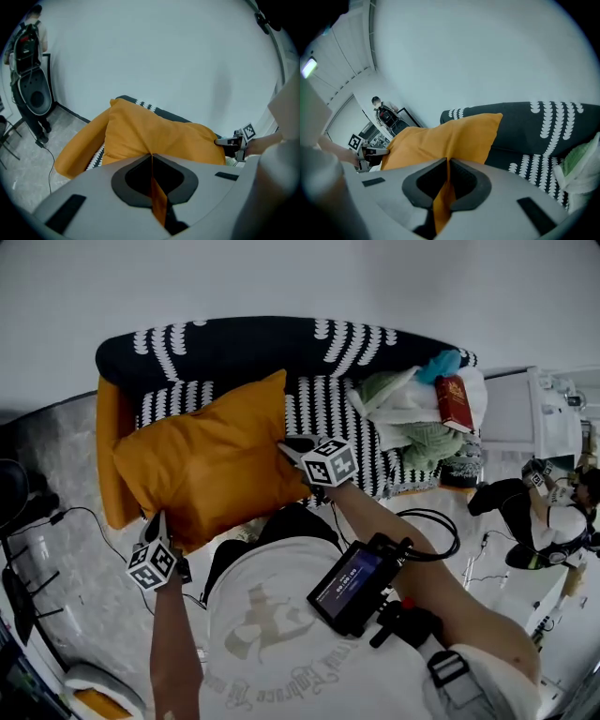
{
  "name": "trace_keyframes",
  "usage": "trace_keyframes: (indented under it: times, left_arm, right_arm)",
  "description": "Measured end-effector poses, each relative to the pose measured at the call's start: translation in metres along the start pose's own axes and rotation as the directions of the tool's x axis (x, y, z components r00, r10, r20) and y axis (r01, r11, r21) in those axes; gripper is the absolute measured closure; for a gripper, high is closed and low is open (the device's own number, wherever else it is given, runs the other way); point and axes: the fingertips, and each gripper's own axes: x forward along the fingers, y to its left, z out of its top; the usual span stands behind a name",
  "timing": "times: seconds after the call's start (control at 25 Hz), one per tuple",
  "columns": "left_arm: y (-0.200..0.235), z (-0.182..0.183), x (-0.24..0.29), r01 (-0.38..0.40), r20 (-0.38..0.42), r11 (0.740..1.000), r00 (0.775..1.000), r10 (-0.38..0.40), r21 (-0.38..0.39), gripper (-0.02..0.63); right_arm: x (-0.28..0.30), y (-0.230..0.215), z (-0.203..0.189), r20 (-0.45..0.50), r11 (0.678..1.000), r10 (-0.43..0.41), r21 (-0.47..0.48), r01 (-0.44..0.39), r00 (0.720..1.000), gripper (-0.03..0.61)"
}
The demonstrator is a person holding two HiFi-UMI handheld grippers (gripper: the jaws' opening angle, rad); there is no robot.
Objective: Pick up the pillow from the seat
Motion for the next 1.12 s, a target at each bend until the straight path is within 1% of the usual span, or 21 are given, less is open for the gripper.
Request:
trace_keyframes:
  times: [0.16, 0.36, 0.68, 0.84, 1.12]
  left_arm:
    - [0.005, 0.007, -0.027, -0.008, 0.058, 1.0, 0.998, 0.008, -0.004, 0.598]
    - [0.002, -0.002, -0.057, -0.023, 0.112, 1.0, 0.993, 0.024, -0.007, 0.598]
    - [0.004, 0.013, -0.1, -0.048, 0.238, 0.999, 0.97, 0.044, 0.01, 0.598]
    - [0.007, 0.028, -0.128, -0.052, 0.304, 0.998, 0.952, 0.042, 0.026, 0.598]
    - [0.01, 0.069, -0.178, -0.074, 0.431, 0.995, 0.901, 0.041, 0.06, 0.598]
  right_arm:
    - [-0.005, 0.023, 0.011, 0.033, 0.999, 0.009, -0.032, -0.008, 0.999, 0.549]
    - [-0.018, 0.044, 0.007, 0.047, 0.997, 0.024, -0.073, -0.02, 0.999, 0.549]
    - [-0.032, 0.079, 0.035, 0.123, 0.987, 0.055, -0.157, -0.035, 0.991, 0.549]
    - [-0.042, 0.105, 0.055, 0.176, 0.98, 0.069, -0.197, -0.034, 0.982, 0.549]
    - [-0.061, 0.151, 0.103, 0.281, 0.958, 0.123, -0.285, -0.04, 0.952, 0.551]
